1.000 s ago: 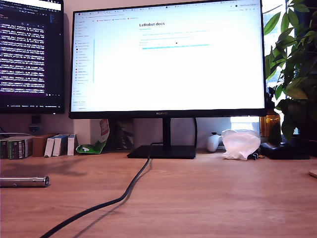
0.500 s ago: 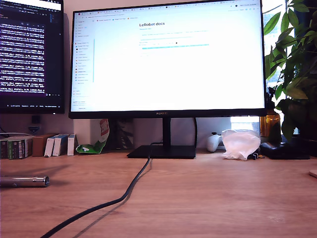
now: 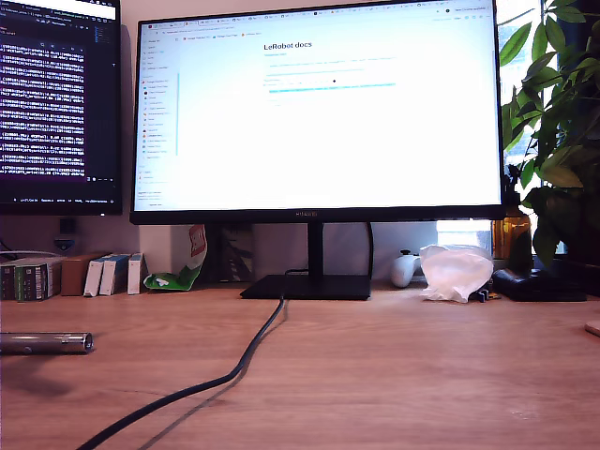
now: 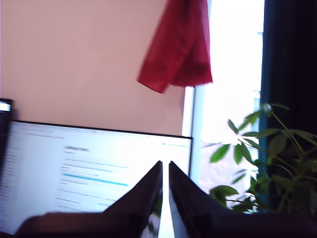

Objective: Pick the metallic laser pointer with your right arm, pass it to your left arm, then place it down to the left side of the table

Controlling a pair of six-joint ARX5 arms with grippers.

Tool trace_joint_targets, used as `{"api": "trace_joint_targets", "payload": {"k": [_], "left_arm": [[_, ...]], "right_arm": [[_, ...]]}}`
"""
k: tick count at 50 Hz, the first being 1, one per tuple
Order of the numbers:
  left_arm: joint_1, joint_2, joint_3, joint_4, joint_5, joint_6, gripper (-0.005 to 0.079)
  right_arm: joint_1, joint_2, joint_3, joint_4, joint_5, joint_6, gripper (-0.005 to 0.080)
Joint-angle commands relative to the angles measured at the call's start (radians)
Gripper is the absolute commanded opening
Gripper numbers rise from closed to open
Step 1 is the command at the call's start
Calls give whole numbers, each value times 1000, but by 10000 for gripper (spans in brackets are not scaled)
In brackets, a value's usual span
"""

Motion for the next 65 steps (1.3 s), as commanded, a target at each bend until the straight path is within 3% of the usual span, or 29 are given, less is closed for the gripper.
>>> {"api": "trace_joint_targets", "payload": {"k": [1,10,16,23,33,41,57,65], "left_arm": [[-4,-55,-34,35,4,-13,-20],[-28,-86,-148,58,21,-42,-20],[-63,-121,-220,146,22,-66,-20],[-92,-196,-274,200,-28,-69,-20],[-136,-306,-406,312,-145,-84,-20],[-164,-341,-483,362,-174,-87,-20],[-194,-357,-652,479,-209,-74,-20],[-198,-369,-651,488,-201,-75,-20]], "right_arm": [[11,-50,-32,11,-3,3,-13],[20,-142,-136,36,-5,18,-13],[30,-210,-201,87,19,30,-13],[29,-209,-229,114,6,26,-13],[34,-209,-417,386,-19,114,-13],[34,-209,-531,536,5,164,-13],[34,-209,-581,527,-34,123,-13],[34,-209,-598,516,-34,122,-13]]}}
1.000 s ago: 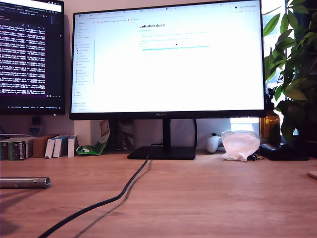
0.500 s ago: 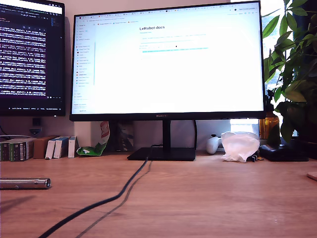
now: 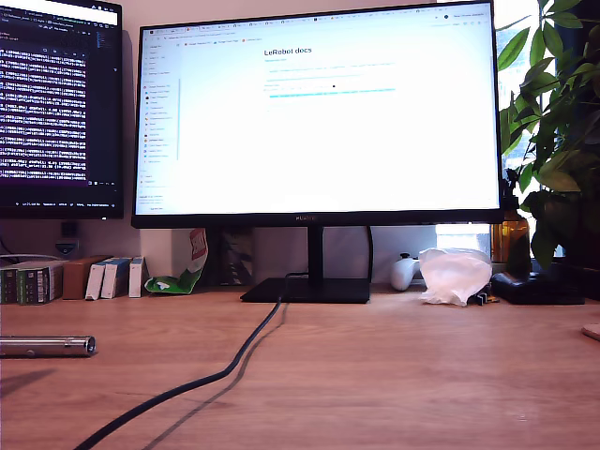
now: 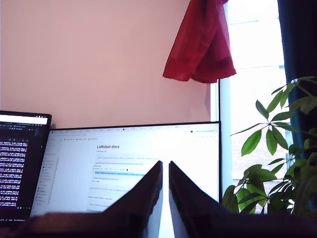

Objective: Pick the metallic laser pointer with your right arm, pass it to your left arm, then place it down to the left side of the table

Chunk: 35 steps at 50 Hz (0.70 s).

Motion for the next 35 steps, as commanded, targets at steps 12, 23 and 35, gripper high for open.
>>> {"api": "trace_joint_targets", "payload": {"k": [12,23,35], "left_arm": [[-3,-106,-31,-178,-32,81,-20],[7,-151,-32,-375,-141,117,-20],[7,-151,-31,-581,-246,160,-19]], "right_arm": [[6,-6,-81,-61,2,-61,-13],[6,-6,-80,-140,-1,-88,-13],[6,-6,-80,-332,33,-129,-13]]}}
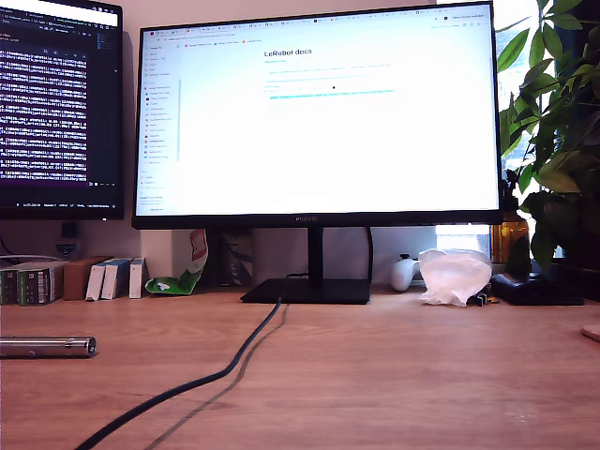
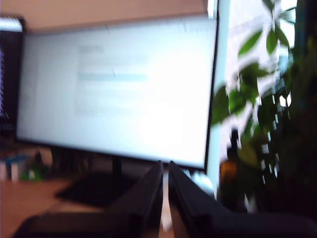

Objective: Pick the metallic laser pointer with your right arm, pass it to your left arm, then place it down to the left side of the table

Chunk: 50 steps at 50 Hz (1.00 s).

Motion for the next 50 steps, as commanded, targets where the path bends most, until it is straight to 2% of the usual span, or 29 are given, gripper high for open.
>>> {"api": "trace_joint_targets", "payload": {"k": [1,6,12,17,21,26,50], "left_arm": [[4,-8,-31,-55,-25,20,-20],[4,-8,-31,-164,-70,44,-19],[4,-8,-31,-266,-171,44,-19],[4,-8,-31,-294,-225,71,-19],[4,-8,-31,-294,-231,91,-19],[3,-7,-31,-296,-230,101,-19],[4,9,-31,-294,-228,133,-19]], "right_arm": [[6,-6,-8,-25,15,-5,-13],[5,-6,-8,-76,67,-5,-13],[5,-6,-8,-172,136,-6,-13],[5,-6,-8,-240,150,-15,-13],[5,-6,-8,-282,151,-29,-13],[5,-6,-8,-357,214,-31,-13],[5,7,-5,-359,231,-31,-12]]}}
